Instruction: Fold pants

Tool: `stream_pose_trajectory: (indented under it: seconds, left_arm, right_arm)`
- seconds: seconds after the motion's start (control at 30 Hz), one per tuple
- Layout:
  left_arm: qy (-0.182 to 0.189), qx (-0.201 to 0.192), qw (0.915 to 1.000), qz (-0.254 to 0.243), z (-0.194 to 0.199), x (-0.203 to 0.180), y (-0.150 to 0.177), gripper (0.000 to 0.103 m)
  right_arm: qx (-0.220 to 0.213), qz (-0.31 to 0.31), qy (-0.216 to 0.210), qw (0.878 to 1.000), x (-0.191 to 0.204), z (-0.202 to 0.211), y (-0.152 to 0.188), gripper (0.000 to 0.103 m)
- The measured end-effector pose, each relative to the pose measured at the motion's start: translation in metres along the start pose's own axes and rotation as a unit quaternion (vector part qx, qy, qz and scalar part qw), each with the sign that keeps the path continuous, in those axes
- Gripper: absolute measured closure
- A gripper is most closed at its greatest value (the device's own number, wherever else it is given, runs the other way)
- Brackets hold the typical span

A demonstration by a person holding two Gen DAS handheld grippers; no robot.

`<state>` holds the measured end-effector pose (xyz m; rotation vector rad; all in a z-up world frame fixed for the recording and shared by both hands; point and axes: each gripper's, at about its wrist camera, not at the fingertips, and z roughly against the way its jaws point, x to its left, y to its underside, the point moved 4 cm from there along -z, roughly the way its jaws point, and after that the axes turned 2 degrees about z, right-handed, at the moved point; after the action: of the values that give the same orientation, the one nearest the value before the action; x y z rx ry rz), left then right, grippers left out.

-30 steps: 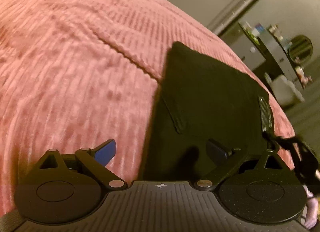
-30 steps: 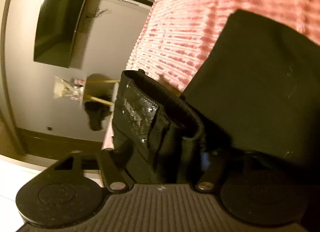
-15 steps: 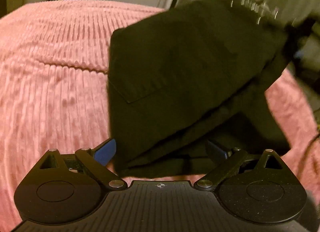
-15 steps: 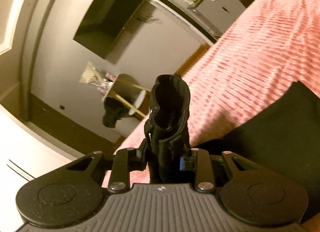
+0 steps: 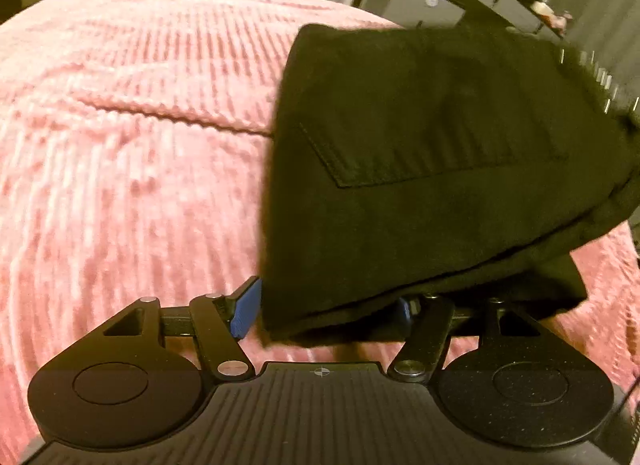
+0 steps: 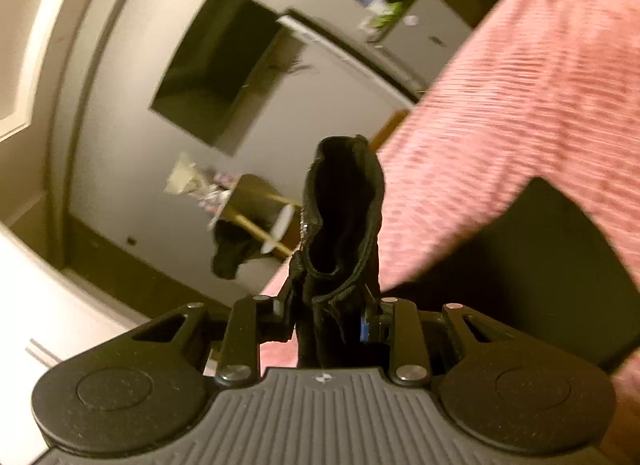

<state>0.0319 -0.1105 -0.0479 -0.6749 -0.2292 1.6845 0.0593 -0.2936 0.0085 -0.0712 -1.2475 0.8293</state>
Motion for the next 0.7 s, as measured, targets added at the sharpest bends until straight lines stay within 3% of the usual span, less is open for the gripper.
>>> stream_pose_trajectory:
  seconds: [0.1, 0.2, 0.27, 0.4, 0.5, 0.6, 0.7]
  left_arm:
    - [0.002, 0.01, 0.9998, -0.015, 0.0, -0.004, 0.002, 0.032]
    - [0.001, 0.023, 0.9993, -0.029, 0.008, -0.008, 0.007, 0.031]
    - [0.01, 0.017, 0.9991, -0.037, 0.02, -0.009, 0.011, 0.024]
    - [0.086, -0.037, 0.9957, 0.002, 0.055, 0.0, 0.014, 0.008]
    - [0.058, -0.079, 0.9946, 0.035, 0.051, 0.012, -0.002, 0.007]
    - [0.006, -0.087, 0.9943, 0.062, 0.025, 0.021, -0.015, 0.007]
    - [-0.041, -0.045, 0.9958, 0.069, -0.004, 0.029, -0.017, 0.007]
  right_arm:
    - [0.017, 0.009, 0.047, 0.999, -0.031, 0.003, 0.003, 0.073]
    - [0.05, -0.001, 0.105, 0.993, -0.062, 0.01, 0.005, 0.061]
    - [0.051, -0.008, 0.107, 0.993, -0.076, 0.021, 0.001, 0.053]
    - [0.038, -0.006, 0.113, 0.993, -0.092, 0.034, -0.015, 0.049]
    - [0.066, 0.002, 0.111, 0.992, -0.098, 0.021, -0.02, 0.047]
    - [0.099, 0.012, 0.106, 0.989, -0.104, -0.003, -0.022, 0.047]
    - [0.127, 0.001, 0.097, 0.987, -0.121, -0.024, -0.024, 0.045]
